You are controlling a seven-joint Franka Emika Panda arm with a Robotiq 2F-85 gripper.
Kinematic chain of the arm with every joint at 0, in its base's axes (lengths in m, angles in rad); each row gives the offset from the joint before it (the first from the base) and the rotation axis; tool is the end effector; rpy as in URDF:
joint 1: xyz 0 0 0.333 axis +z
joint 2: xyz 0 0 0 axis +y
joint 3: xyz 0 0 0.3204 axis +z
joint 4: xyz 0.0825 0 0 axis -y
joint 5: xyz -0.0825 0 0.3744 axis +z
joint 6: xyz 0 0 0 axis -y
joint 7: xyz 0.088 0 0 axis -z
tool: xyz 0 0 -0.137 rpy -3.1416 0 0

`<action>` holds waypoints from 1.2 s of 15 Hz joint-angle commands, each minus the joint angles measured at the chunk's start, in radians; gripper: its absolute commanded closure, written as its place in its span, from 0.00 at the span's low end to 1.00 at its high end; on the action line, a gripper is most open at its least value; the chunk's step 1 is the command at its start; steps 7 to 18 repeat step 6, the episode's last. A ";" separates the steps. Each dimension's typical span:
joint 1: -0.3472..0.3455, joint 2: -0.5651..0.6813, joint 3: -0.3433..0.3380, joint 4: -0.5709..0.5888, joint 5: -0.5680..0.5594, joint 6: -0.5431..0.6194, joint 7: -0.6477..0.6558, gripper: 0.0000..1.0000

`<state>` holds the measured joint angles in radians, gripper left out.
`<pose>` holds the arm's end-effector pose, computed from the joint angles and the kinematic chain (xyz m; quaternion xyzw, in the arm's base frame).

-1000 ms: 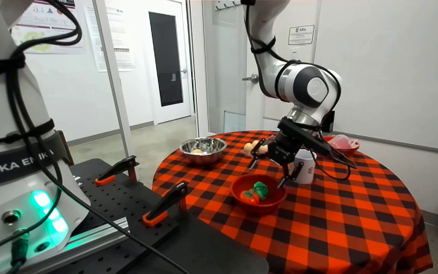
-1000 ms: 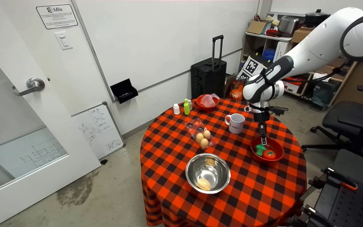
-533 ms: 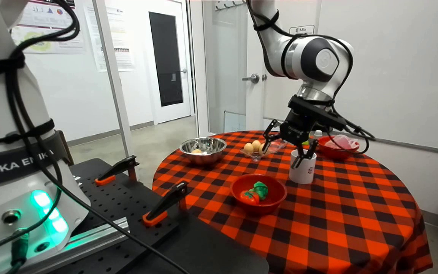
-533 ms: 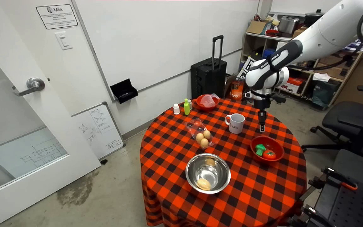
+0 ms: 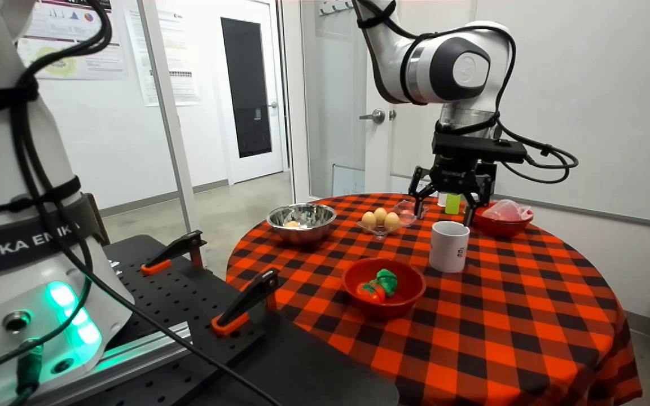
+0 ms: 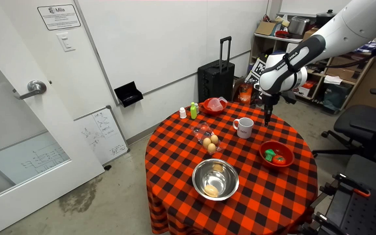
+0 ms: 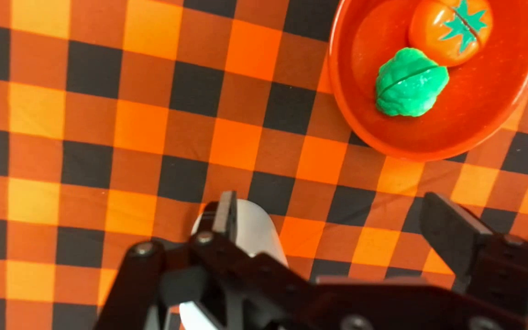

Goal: Put the plastic broccoli in the orange bowl

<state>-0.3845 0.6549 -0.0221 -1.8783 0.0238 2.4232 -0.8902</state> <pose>0.5649 -0.2425 0.1310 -0.9712 -0.2318 0.0434 0.0335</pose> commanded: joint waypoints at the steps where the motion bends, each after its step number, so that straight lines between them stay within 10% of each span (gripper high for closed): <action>1: 0.002 -0.010 -0.001 -0.015 -0.005 0.009 0.000 0.00; 18: 0.003 -0.030 -0.002 -0.041 -0.008 0.009 -0.001 0.00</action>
